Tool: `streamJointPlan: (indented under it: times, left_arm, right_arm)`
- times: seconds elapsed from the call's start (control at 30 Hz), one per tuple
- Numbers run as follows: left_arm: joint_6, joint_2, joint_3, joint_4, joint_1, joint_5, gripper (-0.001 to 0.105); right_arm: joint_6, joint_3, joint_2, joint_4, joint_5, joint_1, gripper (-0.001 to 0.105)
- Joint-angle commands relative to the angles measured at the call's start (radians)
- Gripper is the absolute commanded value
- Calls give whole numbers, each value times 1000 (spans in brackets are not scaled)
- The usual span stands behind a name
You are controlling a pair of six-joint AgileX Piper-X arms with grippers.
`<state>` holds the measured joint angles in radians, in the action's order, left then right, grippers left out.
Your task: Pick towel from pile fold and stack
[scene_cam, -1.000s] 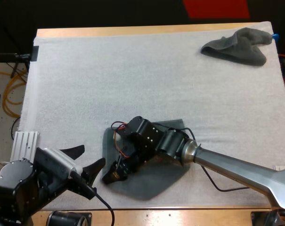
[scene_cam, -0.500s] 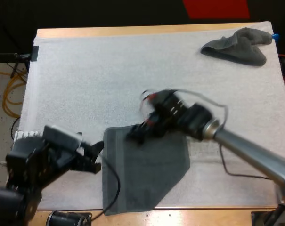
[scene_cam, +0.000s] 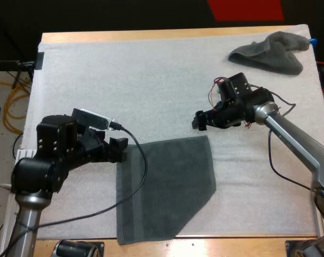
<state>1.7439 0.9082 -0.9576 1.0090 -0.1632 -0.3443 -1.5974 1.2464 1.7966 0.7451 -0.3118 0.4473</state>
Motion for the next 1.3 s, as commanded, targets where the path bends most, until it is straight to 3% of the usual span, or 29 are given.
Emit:
streamJointPlan:
  times: [0.0, 0.17, 0.4, 0.63, 0.8, 0.97, 1.1, 1.27]
  left_arm:
    - [0, 4, -5, -9, -4, 4, 61]
    - [0, 14, -5, -4, -4, 4, 61]
    - [0, 14, -5, 18, -4, -7, 61]
    - [0, 14, -5, 18, -4, -10, 61]
    - [0, 14, -5, 18, -4, -10, 61]
    - [0, 14, -5, 18, -4, -10, 61]
    - [0, 15, -5, 18, -4, -10, 61]
    - [0, 54, -5, 5, -4, -10, 61]
  right_arm:
    - [-19, 4, 10, 5, -30, -4, 87]
    - [-23, 4, 81, 5, -153, -5, 87]
    - [-23, 4, 142, 43, -211, -2, 86]
    - [-23, 4, 158, 73, -252, 0, 55]
    - [-23, 4, 186, 85, -252, 0, 38]
    - [-56, 4, 186, 85, -240, 0, 0]
    - [-89, 4, 179, 115, -220, 0, 0]
    - [-153, -13, 116, 203, -65, 0, 0]
